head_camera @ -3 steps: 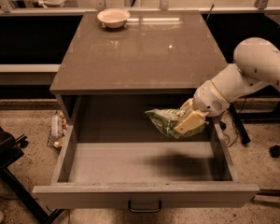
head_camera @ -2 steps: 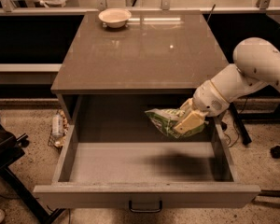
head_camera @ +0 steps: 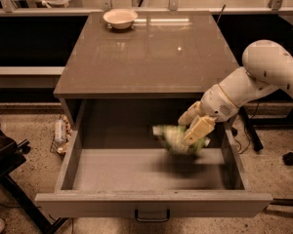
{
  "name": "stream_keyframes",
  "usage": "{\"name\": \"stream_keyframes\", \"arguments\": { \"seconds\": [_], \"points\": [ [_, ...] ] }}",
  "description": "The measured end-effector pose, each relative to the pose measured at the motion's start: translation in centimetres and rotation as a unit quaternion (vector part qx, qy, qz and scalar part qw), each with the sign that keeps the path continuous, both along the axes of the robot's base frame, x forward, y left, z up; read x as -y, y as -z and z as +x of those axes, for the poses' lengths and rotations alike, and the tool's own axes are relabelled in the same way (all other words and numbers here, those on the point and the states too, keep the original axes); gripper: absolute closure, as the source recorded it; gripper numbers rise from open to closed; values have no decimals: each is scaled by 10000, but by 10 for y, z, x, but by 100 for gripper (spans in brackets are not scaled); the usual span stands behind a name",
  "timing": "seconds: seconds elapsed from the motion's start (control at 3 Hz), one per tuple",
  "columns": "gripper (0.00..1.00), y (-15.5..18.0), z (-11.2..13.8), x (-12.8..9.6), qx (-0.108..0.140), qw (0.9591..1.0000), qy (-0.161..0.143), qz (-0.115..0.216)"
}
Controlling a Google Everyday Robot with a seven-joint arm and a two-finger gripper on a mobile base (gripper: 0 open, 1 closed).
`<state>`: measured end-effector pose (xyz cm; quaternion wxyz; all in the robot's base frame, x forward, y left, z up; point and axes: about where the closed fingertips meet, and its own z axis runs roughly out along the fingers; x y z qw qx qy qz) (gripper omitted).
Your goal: Place green jalapeno chip bag into top drawer
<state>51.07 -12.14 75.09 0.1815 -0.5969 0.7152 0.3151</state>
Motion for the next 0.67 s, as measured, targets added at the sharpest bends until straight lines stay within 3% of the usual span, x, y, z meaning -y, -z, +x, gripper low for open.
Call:
{"name": "stream_keyframes", "arguments": {
  "seconds": [0.33,0.67],
  "points": [
    [0,1,0,-2,-8,10000,-12,4],
    [0,1,0,-2,-8,10000,-12,4]
  ]
}}
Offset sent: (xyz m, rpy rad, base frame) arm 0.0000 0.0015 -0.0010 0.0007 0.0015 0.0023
